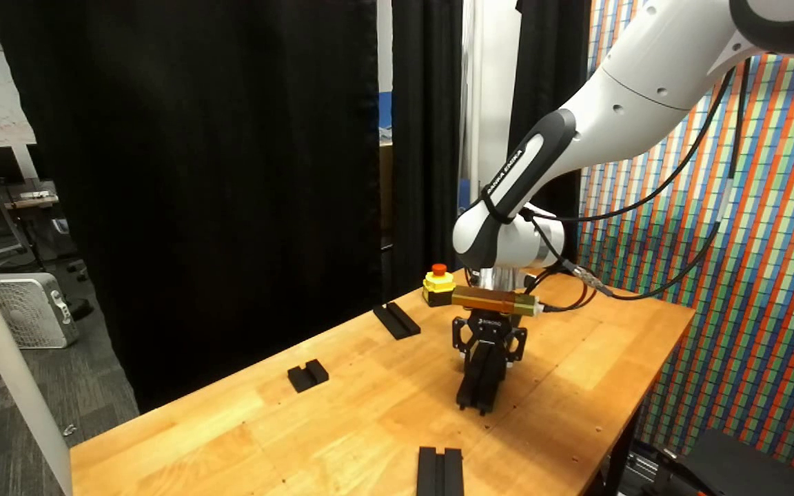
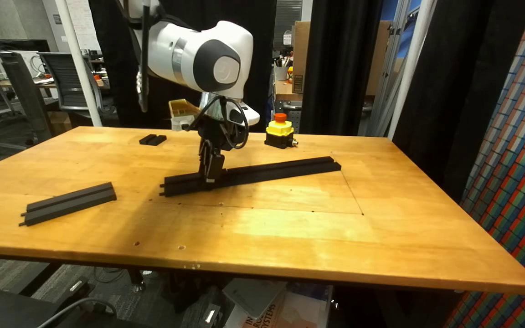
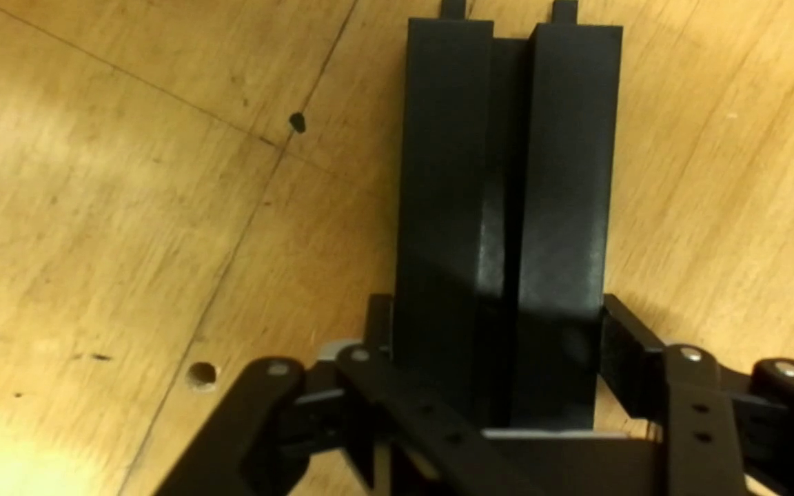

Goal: Connect four black pieces together

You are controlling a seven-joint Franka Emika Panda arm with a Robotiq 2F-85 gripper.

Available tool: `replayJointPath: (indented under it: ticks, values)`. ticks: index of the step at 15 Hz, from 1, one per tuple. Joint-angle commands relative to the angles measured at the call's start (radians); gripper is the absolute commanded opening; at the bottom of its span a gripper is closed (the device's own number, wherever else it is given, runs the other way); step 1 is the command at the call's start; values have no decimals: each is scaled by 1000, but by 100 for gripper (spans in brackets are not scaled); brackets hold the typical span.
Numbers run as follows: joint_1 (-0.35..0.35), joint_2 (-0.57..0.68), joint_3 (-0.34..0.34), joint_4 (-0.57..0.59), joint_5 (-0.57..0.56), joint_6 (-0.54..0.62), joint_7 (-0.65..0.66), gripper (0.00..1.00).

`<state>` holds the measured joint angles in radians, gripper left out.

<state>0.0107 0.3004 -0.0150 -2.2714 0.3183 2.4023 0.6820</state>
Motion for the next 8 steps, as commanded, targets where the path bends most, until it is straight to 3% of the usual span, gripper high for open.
replayJointPath:
  ticks: [1, 8]
  values:
    - [-3, 12, -6, 23, 20, -13, -22, 46]
    - [-7, 14, -5, 24, 38, -13, -17, 46]
